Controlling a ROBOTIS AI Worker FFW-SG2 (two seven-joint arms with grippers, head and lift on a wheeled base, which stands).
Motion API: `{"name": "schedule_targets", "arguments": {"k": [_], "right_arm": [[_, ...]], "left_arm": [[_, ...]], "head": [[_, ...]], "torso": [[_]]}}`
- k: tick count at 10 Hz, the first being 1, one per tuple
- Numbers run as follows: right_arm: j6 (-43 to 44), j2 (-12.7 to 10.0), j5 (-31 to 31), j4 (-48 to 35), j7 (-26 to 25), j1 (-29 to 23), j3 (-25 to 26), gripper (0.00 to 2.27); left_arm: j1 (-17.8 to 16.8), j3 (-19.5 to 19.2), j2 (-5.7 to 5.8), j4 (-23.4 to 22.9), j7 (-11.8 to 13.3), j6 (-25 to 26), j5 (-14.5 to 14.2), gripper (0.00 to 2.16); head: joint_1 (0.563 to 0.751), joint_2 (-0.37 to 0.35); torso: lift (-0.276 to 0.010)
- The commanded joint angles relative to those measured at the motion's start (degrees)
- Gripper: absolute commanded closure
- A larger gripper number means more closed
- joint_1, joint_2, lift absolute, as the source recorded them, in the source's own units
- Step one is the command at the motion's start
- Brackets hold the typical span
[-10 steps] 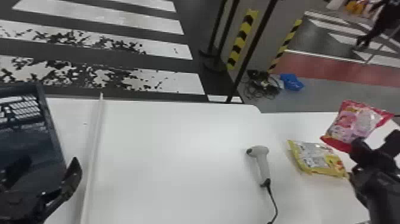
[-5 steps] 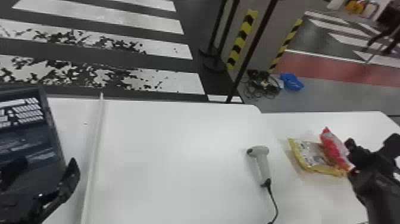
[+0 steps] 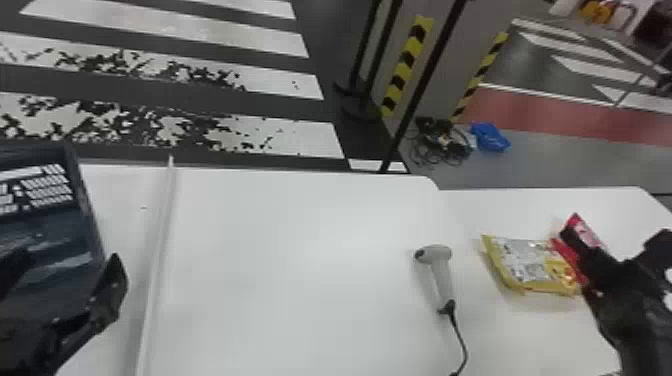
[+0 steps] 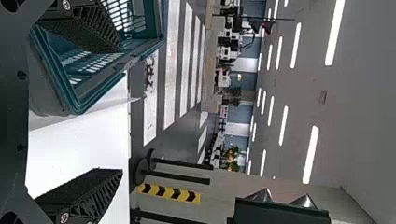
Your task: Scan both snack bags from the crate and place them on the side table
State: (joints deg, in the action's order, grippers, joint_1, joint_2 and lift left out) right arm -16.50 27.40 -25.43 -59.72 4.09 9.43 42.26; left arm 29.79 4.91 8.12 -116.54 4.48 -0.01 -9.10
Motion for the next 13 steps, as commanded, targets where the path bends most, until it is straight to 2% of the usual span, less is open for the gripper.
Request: {"name": "schedule_targets", "arguments": {"k": [1, 2, 4, 6, 8, 10, 13], "right_arm": [[-1.04, -3.58, -0.58, -8.75, 2.15, -5.30, -1.92, 0.05], [2.30, -6.65, -0.41, -16.30, 2.59, -9.96, -4.73, 0.05], [8.98, -11.05, 0.82, -27.99, 2.50, -17.60, -10.62, 0.06], [14.25, -14.39, 3.99, -37.49, 1.01, -23.58, -15.54, 0.06], [19.70, -17.64, 8.91, -42.41, -1.28, -27.71, -20.29, 0.05], [22.87, -19.75, 12.78, -45.31, -1.90, -31.40, -25.91, 0.04], [24.80, -23.88, 18.40, -49.53, -2.33, -35.80, -33.38, 0.04]], "left_arm": [[0.97, 0.01, -0.38, -2.12, -0.35, 0.14, 1.28, 0.08], [1.50, 0.10, -0.38, -3.52, -0.44, 0.14, 1.54, 0.08], [2.73, 0.01, -0.56, -5.37, -0.61, 0.14, 2.95, 0.08], [3.69, 0.10, -0.64, -6.34, -0.96, -0.03, 3.21, 0.08], [4.22, 0.19, -0.73, -6.60, -1.05, -0.56, 3.30, 0.08], [3.96, 0.19, -0.82, -6.07, -1.31, -0.56, 3.30, 0.08], [3.43, 0.36, -0.91, -5.63, -1.31, -0.56, 3.30, 0.08]], "head": [[0.695, -0.350], [0.695, -0.350], [0.695, -0.350], [0.695, -0.350], [0.695, -0.350], [0.695, -0.350], [0.695, -0.255]], "torso": [[-0.095], [-0.095], [-0.095], [-0.095], [-0.095], [-0.095], [-0.095]]}}
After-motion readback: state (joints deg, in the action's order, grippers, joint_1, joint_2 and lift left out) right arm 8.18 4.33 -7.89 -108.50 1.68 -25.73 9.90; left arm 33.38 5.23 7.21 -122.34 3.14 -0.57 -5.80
